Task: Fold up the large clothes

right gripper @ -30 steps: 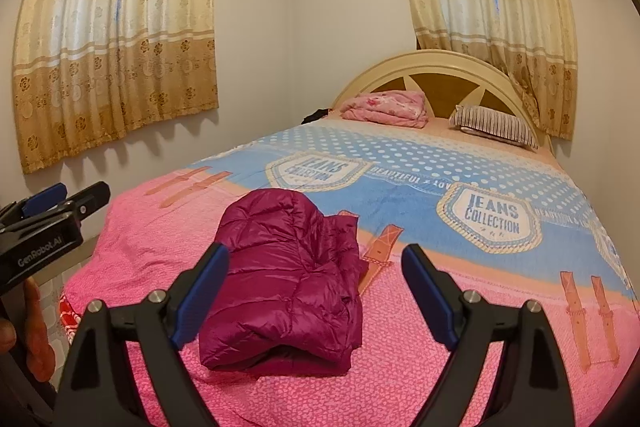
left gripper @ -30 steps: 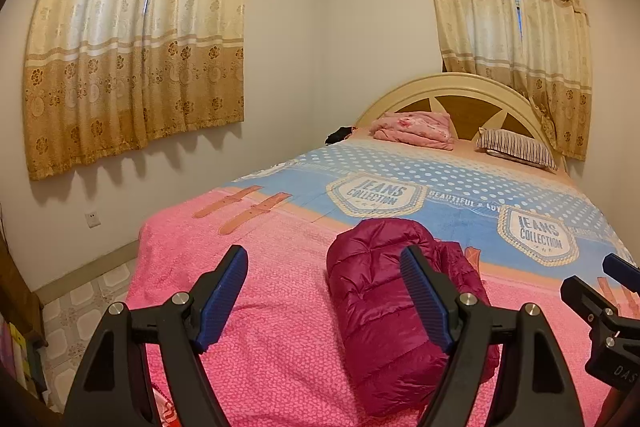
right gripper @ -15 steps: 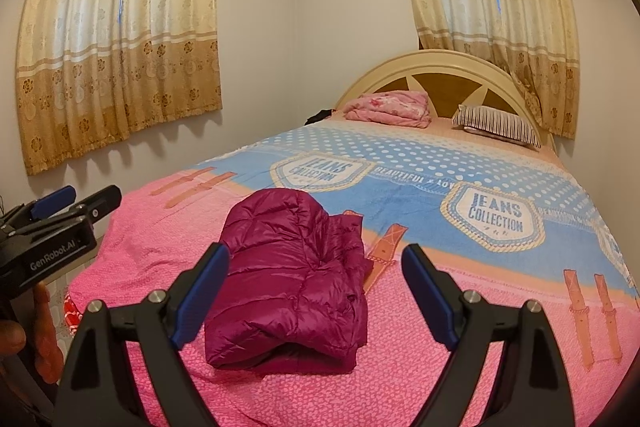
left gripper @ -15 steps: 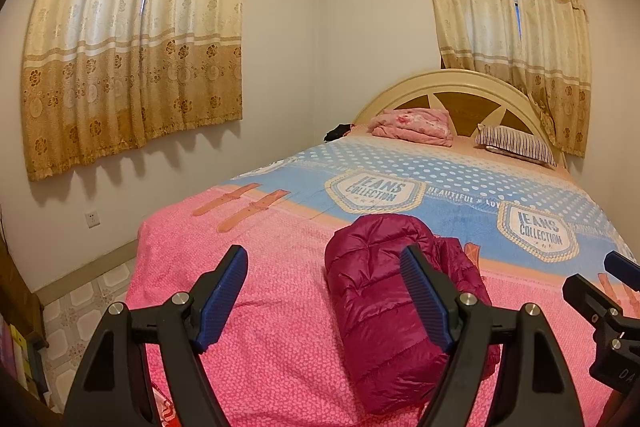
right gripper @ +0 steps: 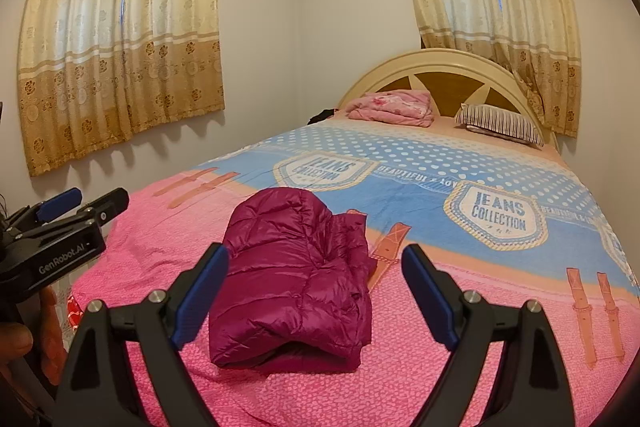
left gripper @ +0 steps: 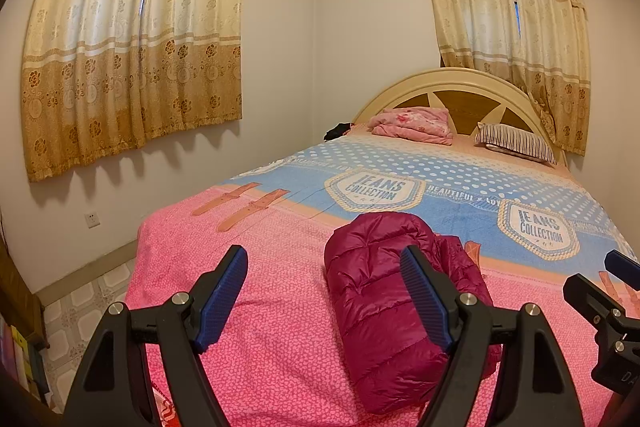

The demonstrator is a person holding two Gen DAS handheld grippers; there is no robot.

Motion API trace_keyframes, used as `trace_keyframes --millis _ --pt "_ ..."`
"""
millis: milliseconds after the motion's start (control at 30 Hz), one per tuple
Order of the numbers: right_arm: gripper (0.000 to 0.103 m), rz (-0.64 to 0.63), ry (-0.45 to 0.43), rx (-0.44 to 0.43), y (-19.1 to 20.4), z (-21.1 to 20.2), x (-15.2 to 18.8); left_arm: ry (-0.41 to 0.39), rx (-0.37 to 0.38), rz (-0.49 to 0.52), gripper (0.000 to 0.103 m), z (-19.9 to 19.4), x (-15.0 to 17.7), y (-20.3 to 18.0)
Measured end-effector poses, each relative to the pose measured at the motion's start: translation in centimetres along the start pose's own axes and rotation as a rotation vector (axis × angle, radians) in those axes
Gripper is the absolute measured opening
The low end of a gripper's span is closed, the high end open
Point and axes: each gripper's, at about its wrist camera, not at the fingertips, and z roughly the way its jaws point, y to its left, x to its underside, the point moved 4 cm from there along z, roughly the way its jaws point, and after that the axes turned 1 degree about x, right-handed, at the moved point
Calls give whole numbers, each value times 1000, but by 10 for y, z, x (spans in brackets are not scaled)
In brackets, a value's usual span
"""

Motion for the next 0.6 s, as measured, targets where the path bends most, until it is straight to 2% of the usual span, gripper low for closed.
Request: trace_keyframes --millis 600 --pt "90 1 -3 -2 1 0 0 30 15 -3 79 6 5 0"
